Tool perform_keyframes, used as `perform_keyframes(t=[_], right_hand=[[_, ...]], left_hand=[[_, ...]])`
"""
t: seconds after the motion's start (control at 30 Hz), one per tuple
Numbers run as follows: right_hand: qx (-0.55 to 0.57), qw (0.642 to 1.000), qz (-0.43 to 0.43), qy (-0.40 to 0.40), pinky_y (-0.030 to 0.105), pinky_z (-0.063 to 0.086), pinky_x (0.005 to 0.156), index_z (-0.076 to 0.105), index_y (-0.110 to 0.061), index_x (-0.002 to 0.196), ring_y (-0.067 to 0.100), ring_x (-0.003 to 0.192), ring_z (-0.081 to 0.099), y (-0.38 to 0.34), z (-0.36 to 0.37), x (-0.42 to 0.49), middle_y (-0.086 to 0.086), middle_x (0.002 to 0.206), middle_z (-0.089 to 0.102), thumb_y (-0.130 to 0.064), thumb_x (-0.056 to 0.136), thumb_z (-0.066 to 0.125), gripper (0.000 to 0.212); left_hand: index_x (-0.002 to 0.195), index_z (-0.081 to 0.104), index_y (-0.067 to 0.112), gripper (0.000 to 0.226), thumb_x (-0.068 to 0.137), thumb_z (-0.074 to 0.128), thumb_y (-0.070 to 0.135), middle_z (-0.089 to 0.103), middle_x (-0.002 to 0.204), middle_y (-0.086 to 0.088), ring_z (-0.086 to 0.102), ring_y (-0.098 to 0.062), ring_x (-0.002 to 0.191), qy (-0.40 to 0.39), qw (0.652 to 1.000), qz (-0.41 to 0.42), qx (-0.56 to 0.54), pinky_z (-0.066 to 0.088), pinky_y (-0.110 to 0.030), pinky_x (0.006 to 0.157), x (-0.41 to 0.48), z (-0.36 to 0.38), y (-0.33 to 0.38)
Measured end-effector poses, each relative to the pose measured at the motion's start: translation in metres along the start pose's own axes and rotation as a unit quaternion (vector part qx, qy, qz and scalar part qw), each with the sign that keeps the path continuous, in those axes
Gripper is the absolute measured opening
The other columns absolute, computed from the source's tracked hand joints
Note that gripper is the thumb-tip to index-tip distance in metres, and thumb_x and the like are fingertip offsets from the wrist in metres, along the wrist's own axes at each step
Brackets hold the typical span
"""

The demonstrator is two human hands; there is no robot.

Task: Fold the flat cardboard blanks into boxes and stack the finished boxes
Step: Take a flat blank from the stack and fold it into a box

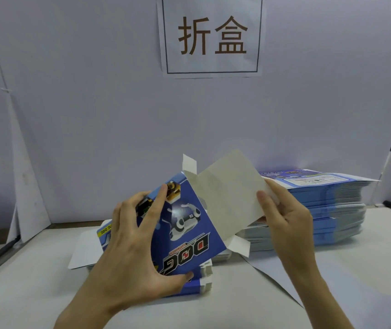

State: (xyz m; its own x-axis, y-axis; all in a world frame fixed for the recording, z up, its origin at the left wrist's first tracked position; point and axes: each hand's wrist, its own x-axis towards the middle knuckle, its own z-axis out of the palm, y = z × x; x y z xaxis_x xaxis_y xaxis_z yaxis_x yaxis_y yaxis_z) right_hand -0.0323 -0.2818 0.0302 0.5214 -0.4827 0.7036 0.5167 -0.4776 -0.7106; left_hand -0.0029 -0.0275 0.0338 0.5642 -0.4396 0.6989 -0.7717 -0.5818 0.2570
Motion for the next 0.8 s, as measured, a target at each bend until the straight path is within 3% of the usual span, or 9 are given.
perform_keyframes(t=[0.07,0.17,0.23,0.3,0.37,0.47,0.57,0.7,0.8], right_hand=[[0.215,0.965,0.149,-0.032,0.026,0.058,0.058,0.071,-0.025,0.1,0.009,0.075,0.069,-0.007,-0.001,0.004,-0.009,0.085,0.074,-0.015,0.098,0.054,0.02],[0.425,0.822,0.377,-0.051,0.041,0.062,0.075,0.07,-0.008,0.108,0.02,0.083,0.072,-0.007,0.0,0.009,0.009,0.096,0.075,-0.016,0.085,0.059,0.027],[0.45,0.729,0.507,-0.098,0.046,0.056,0.088,0.07,0.002,0.114,0.03,0.105,0.066,-0.002,0.004,0.006,0.02,0.114,0.069,-0.014,0.089,0.057,0.032],[0.399,0.701,0.57,-0.158,0.048,0.054,0.09,0.072,0.006,0.109,0.036,0.116,0.058,0.002,0.008,-0.001,0.025,0.121,0.064,-0.012,0.094,0.055,0.028],[0.359,0.722,0.566,-0.172,0.042,0.058,0.086,0.068,0.007,0.114,0.031,0.108,0.066,0.006,0.009,-0.003,0.024,0.113,0.069,-0.011,0.092,0.058,0.03],[0.304,0.831,0.45,-0.118,0.031,0.059,0.053,0.065,0.001,0.11,0.024,0.069,0.074,0.007,0.001,0.003,0.016,0.086,0.075,-0.012,0.095,0.056,0.021],[0.195,0.932,0.295,-0.085,0.032,0.059,0.058,0.069,-0.014,0.104,0.026,0.079,0.074,0.008,-0.003,0.005,0.01,0.091,0.076,-0.019,0.096,0.058,0.014],[0.125,0.979,0.162,-0.017,0.039,0.061,0.057,0.069,-0.026,0.107,0.019,0.085,0.07,0.002,0.002,0.0,0.0,0.096,0.073,-0.019,0.095,0.061,0.016],[0.074,0.994,0.063,0.045,0.031,0.052,0.04,0.071,-0.017,0.117,0.015,0.054,0.061,0.001,0.008,-0.008,-0.011,0.078,0.07,-0.009,0.094,0.06,0.026]], left_hand=[[0.148,-0.001,0.05,0.122,0.047,0.059,0.085,0.017,0.132,0.023,0.023,0.009,0.122,0.002,1.0,0.005,-0.024,0.037,-0.009,0.087,0.001,0.0,0.0],[0.149,0.002,0.046,0.126,0.048,0.069,0.079,0.017,0.133,0.025,0.032,-0.007,0.132,0.012,0.996,0.02,-0.09,0.047,-0.014,0.092,0.001,0.003,0.002],[0.149,0.005,0.037,0.131,0.047,0.079,0.069,0.021,0.136,0.017,0.038,-0.016,0.131,0.025,0.993,0.043,-0.104,0.052,-0.031,0.094,0.001,0.006,0.004],[0.15,0.007,0.034,0.13,0.047,0.08,0.066,0.022,0.14,0.01,0.04,-0.021,0.13,0.03,0.993,0.068,-0.093,0.054,-0.037,0.093,0.001,0.004,0.002],[0.15,0.007,0.037,0.127,0.05,0.076,0.071,0.021,0.141,0.013,0.036,-0.013,0.131,0.026,0.995,0.065,-0.077,0.051,-0.028,0.092,0.0,-0.003,-0.004],[0.152,0.013,0.036,0.122,0.052,0.067,0.079,0.02,0.141,0.018,0.033,-0.002,0.124,0.011,0.998,0.046,-0.03,0.045,-0.018,0.088,0.0,-0.01,-0.01],[0.151,0.018,0.031,0.118,0.053,0.064,0.078,0.022,0.141,0.011,0.03,-0.003,0.125,0.002,0.999,0.048,-0.016,0.045,-0.018,0.09,-0.001,-0.002,-0.008],[0.148,0.013,0.039,0.116,0.052,0.065,0.079,0.018,0.137,0.023,0.027,0.003,0.128,0.011,0.998,0.03,-0.058,0.041,-0.011,0.09,-0.001,-0.002,-0.005],[0.151,0.024,0.03,0.115,0.056,0.06,0.085,0.027,0.141,0.01,0.031,-0.003,0.127,0.011,0.999,0.037,-0.03,0.048,-0.023,0.091,-0.001,-0.003,-0.005]])
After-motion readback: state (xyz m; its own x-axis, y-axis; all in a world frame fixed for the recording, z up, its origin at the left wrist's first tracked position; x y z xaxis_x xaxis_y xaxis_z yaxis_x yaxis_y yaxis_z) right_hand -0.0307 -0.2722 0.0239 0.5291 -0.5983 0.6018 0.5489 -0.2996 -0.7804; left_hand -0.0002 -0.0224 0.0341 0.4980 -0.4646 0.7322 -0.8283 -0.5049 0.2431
